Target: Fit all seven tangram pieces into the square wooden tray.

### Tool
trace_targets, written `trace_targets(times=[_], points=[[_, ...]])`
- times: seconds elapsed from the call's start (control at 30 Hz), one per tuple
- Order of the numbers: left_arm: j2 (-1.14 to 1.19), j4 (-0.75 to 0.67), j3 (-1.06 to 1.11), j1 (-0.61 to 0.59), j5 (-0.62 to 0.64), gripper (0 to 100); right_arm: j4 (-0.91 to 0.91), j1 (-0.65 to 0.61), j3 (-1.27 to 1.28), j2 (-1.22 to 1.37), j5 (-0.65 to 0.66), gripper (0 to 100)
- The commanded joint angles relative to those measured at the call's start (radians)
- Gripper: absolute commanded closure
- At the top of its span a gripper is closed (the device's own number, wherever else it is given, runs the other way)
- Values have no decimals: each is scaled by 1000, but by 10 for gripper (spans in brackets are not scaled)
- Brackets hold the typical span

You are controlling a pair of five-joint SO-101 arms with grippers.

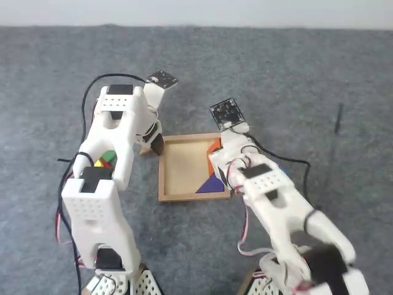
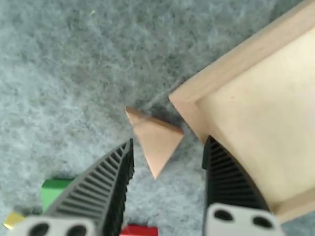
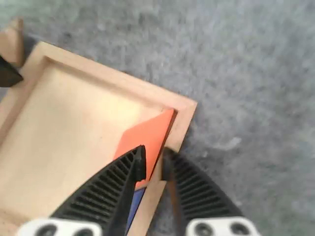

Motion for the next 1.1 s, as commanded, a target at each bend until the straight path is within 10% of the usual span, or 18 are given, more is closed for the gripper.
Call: trace_targets(times=[0.0, 0.63, 1.07], points=[[12, 18, 7, 3, -15, 779, 82, -7, -155, 87, -41, 885], [11, 12, 5, 12, -15, 779, 268, 65, -305, 99, -189, 796], [9, 12, 7, 6, -14, 779, 186, -151, -336, 183, -345, 768]])
